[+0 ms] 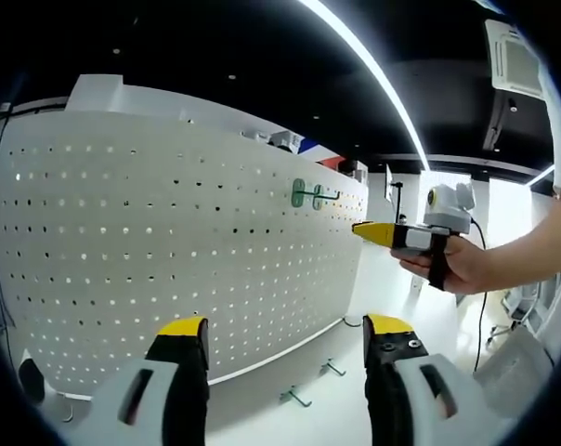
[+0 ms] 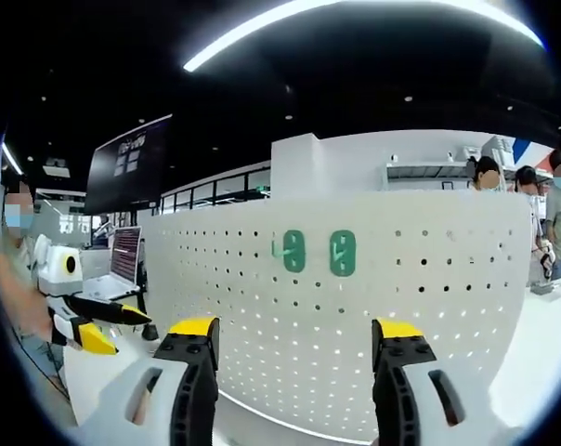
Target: Insert the hook assembly into the mounting plate slot until the hook locks in place.
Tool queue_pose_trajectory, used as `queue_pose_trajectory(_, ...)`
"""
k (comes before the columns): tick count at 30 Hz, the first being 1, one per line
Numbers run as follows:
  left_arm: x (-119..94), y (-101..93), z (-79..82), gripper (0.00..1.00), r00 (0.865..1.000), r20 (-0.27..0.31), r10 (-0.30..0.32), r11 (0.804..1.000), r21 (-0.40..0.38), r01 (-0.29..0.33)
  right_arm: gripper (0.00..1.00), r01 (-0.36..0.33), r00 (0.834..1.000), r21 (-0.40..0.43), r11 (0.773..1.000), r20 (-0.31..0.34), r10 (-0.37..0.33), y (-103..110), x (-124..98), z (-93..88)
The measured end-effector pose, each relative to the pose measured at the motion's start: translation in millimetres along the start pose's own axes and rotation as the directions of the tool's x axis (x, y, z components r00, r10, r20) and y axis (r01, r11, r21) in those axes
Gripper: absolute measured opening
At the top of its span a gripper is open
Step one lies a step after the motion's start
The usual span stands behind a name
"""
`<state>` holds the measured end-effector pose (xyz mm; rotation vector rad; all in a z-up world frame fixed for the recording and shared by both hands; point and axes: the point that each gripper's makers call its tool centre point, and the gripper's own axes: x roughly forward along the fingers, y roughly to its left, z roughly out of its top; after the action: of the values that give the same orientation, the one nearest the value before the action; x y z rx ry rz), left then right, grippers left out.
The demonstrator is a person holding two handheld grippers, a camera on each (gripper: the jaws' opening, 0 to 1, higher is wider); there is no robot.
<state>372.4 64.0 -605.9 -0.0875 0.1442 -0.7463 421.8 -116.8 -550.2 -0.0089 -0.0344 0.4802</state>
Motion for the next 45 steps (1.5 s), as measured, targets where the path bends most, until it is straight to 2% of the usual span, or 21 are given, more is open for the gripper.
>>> queue_pose_trajectory(14, -1, -3.2, 0.5, 0.71, 1.0, 0.0, -0.01, 1.0, 0.015, 0.01, 0.65, -0.006, 1.0, 0.022, 1.0, -0.001, 0.006, 4, -33, -12.4)
queue_pose_trajectory(38, -15, -9.3, 1.5, 0.74, 1.0, 0.016, -0.005, 1.0, 0.031, 0.005, 0.65, 0.038, 0.998, 0.031, 0.999, -0.052, -0.037, -2, -89, -35.6)
queue_pose_trajectory(45, -26, -8.2, -9.8, 0.74, 1.0, 0.0, 0.013, 1.0, 0.022, -0.013, 0.65, 0.036, 0.997, 0.025, 0.999, -0.067, -0.034, 2, -102, -43.3)
